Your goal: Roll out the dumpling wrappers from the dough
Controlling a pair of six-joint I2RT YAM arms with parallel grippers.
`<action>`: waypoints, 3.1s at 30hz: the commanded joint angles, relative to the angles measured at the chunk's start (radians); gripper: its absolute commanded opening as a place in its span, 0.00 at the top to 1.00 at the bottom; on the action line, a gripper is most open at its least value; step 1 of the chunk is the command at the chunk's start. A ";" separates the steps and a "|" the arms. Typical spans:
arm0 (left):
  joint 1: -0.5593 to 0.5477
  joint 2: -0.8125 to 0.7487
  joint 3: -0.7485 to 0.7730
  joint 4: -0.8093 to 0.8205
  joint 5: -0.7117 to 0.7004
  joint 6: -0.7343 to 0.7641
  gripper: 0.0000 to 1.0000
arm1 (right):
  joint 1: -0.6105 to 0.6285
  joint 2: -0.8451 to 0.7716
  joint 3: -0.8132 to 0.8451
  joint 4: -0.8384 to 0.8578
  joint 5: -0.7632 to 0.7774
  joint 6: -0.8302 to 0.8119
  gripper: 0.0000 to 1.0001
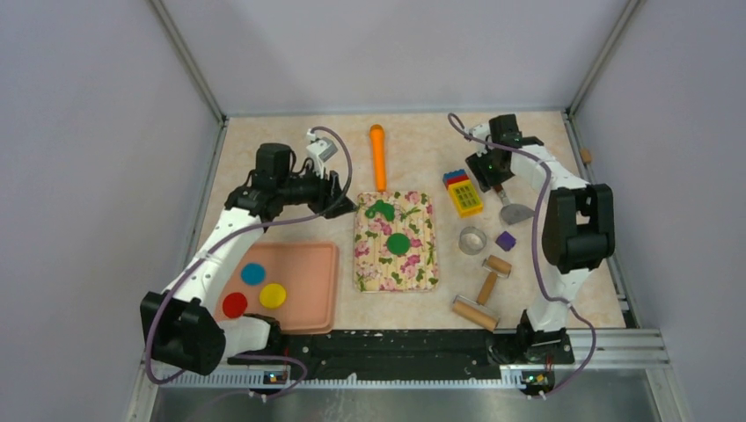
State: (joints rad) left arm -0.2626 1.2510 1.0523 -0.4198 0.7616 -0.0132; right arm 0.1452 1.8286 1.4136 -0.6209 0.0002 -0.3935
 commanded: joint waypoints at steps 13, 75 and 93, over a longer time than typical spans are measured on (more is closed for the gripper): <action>0.001 -0.077 -0.015 -0.202 -0.038 0.185 0.46 | -0.042 0.140 0.137 0.005 0.005 -0.005 0.44; -0.486 0.465 0.599 0.349 -0.216 -0.389 0.27 | -0.081 -0.623 0.033 0.150 -0.235 0.724 1.00; -0.585 0.660 0.730 0.344 -0.327 -0.474 0.36 | -0.079 -0.627 0.032 0.161 -0.273 0.743 1.00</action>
State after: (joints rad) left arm -0.8291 1.8843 1.7111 -0.1204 0.4797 -0.4755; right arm 0.0570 1.2350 1.4212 -0.5167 -0.2543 0.3260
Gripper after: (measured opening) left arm 0.706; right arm 0.283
